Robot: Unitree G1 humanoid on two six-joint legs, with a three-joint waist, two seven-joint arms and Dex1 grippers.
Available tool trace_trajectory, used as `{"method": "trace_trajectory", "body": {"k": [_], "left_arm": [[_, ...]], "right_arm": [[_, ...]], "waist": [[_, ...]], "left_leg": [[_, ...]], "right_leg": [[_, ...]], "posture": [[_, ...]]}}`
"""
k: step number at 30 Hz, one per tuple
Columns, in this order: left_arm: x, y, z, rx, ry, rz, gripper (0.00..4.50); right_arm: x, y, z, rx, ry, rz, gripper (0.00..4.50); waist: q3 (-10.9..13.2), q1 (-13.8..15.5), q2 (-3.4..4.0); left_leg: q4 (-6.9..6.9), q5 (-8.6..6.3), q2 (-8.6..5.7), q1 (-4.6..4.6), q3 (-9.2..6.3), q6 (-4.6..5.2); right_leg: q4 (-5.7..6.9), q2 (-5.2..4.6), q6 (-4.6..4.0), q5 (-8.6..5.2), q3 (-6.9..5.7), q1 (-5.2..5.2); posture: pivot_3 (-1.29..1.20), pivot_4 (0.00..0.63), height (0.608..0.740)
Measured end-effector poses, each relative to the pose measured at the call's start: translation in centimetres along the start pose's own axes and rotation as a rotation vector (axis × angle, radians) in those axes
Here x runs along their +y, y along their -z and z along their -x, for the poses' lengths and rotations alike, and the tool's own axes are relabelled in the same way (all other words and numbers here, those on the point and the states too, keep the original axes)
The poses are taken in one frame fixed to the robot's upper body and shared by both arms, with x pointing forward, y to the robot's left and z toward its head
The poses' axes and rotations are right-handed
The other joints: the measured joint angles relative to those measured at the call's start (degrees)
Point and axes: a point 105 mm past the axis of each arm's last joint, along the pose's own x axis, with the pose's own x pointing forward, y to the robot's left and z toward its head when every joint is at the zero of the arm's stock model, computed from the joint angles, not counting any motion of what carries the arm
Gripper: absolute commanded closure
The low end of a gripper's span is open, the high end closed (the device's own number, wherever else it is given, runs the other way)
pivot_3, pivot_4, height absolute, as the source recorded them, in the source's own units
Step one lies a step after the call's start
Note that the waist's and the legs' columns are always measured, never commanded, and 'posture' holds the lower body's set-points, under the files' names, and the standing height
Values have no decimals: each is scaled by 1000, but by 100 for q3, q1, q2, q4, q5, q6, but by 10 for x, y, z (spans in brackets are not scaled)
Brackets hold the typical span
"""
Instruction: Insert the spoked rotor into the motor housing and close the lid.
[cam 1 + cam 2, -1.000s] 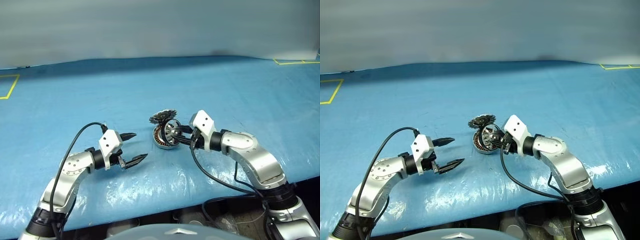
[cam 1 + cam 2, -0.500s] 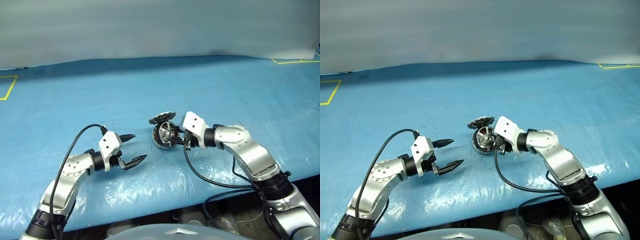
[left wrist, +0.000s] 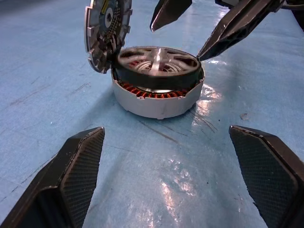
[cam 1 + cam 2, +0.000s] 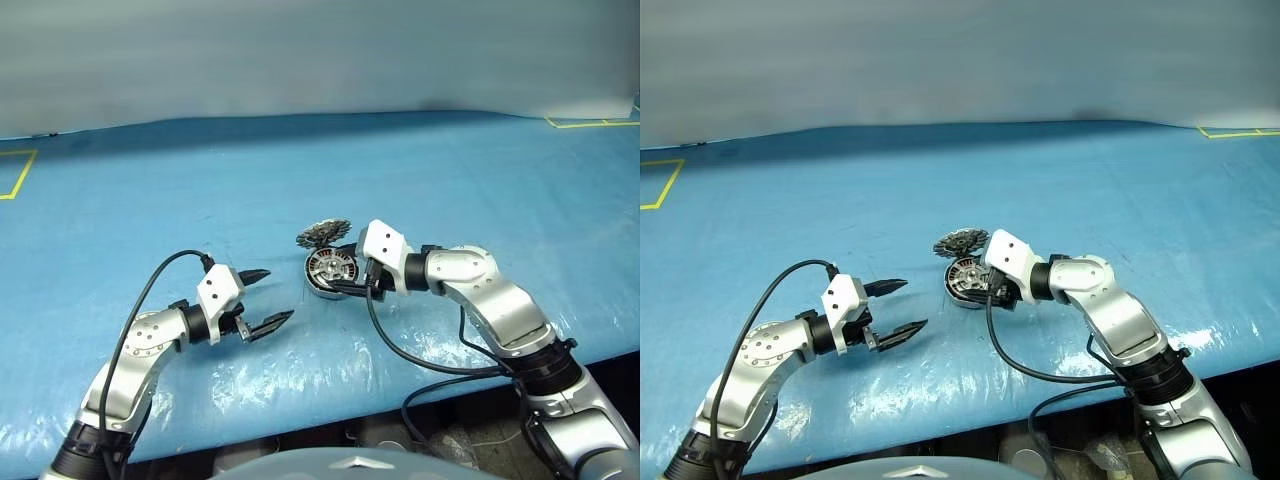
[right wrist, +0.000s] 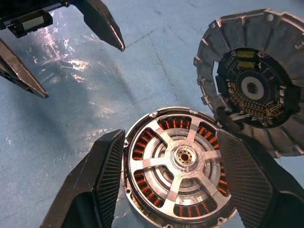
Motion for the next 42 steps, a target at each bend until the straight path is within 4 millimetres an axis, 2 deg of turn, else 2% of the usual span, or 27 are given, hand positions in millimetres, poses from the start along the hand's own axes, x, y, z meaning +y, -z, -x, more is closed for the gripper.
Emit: {"method": "trace_trajectory", "body": {"k": [8,9,10,13,17,18,24,29,35,42], "left_arm": [[2,6,0,17,-5,15,0],[1,7,0,18,-4,14,0],[1,7,0,19,-3,14,0],[2,5,-1,13,-3,6,0],[1,4,-1,5,-1,-3,0],[1,4,-1,4,-1,-3,0],[1,4,-2,4,-1,-3,0],[0,4,-2,-2,-2,2,0],[2,1,-4,-24,-18,9,0],[31,-22,-9,-125,-129,4,0]], "right_arm": [[-3,-8,2,-41,28,-5,1277],[-4,-8,3,-44,31,-8,1682],[-4,-8,2,-46,32,-11,1867],[0,-3,-1,-48,37,-34,2848],[6,9,-13,-44,50,-83,4258],[6,11,-15,-44,58,-96,4477],[1,17,-21,-40,101,-115,4477],[-6,32,-28,-16,152,-196,4477],[-6,34,-29,-19,157,-201,4477],[0,34,-27,-49,160,-233,4477]], "waist": [[0,-1,0],[0,0,0],[0,-1,0],[0,0,0],[0,-5,0],[1,-6,1],[0,-16,1],[1,-28,1],[-1,-28,1],[-2,-20,2]], "left_leg": [[-1,0,-1,0,0,0],[-1,0,-1,0,0,0],[-2,0,0,0,0,0],[-2,0,0,0,0,-1],[-2,1,0,0,2,-2],[-2,1,0,0,3,-2],[-2,1,-1,0,1,-2],[-3,2,-1,0,2,-3],[-3,2,-1,2,1,-3],[-3,4,-3,2,-4,-7]], "right_leg": [[0,0,0,0,-1,-1],[0,0,1,0,0,-1],[0,0,1,0,0,-1],[0,0,1,1,-1,-1],[1,0,0,0,0,-1],[1,0,0,0,1,-2],[1,1,1,1,0,-2],[1,1,1,1,0,-1],[1,1,1,1,0,1],[3,2,9,5,-3,2]], "posture": [[0,150,740],[0,150,740],[0,150,740],[0,150,740],[0,150,740],[0,150,740],[0,150,740],[0,150,740],[0,150,740],[0,150,740]]}}
